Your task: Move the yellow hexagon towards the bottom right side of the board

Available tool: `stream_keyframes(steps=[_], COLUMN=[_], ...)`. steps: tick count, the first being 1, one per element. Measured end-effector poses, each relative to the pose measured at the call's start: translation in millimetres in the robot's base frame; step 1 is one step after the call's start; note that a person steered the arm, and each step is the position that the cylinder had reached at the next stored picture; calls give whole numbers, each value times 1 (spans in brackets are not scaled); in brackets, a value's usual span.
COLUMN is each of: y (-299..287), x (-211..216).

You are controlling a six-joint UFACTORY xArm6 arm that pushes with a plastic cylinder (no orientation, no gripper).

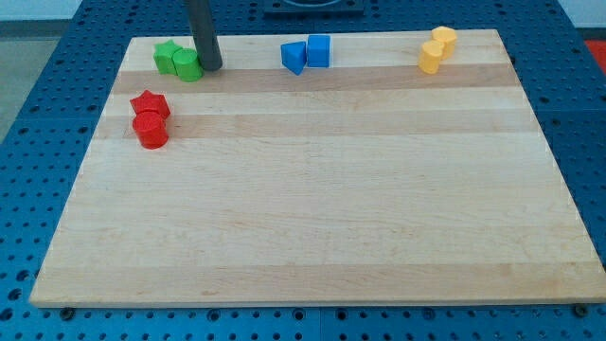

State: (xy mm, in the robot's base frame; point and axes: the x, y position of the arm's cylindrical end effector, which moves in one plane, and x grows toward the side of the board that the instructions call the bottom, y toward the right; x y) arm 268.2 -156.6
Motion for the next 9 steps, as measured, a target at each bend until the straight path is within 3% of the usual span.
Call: stream_keyframes(steps=[1,4,6,9], y=[10,161,231,267], x=[23,58,42,-9])
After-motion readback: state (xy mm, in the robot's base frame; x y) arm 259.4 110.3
